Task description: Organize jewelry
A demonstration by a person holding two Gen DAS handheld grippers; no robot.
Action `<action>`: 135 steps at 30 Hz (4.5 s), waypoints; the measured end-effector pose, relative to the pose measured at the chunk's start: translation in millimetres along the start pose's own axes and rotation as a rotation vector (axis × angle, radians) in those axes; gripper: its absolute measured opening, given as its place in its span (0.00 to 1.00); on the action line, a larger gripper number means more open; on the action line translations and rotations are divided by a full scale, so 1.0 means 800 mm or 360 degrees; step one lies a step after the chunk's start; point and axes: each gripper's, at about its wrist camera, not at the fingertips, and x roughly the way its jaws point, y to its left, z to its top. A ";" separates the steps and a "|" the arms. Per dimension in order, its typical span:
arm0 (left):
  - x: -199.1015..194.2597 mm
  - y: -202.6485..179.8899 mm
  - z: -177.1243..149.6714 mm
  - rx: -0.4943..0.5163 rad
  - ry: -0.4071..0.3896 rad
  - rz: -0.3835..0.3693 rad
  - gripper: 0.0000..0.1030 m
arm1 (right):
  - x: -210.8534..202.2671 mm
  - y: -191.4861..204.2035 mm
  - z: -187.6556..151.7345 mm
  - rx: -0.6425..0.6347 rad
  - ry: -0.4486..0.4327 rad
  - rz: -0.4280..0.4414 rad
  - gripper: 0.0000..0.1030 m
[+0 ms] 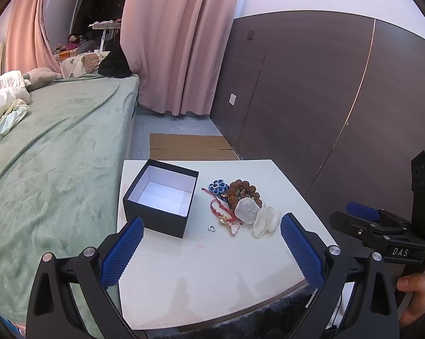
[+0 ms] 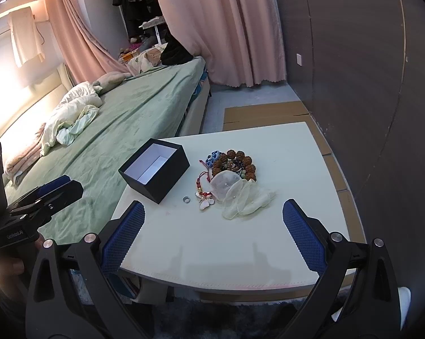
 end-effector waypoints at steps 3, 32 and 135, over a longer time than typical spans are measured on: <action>0.005 0.001 0.002 -0.0007 0.0011 -0.0001 0.92 | 0.003 -0.005 0.002 0.0023 0.0010 -0.0015 0.95; 0.136 -0.022 0.004 0.0047 0.0358 -0.0150 0.64 | 0.086 -0.083 0.022 0.0572 0.0236 0.0106 0.89; 0.238 -0.008 -0.035 0.0346 0.0929 -0.0039 0.21 | 0.182 -0.046 0.034 0.0742 0.0413 0.0228 0.03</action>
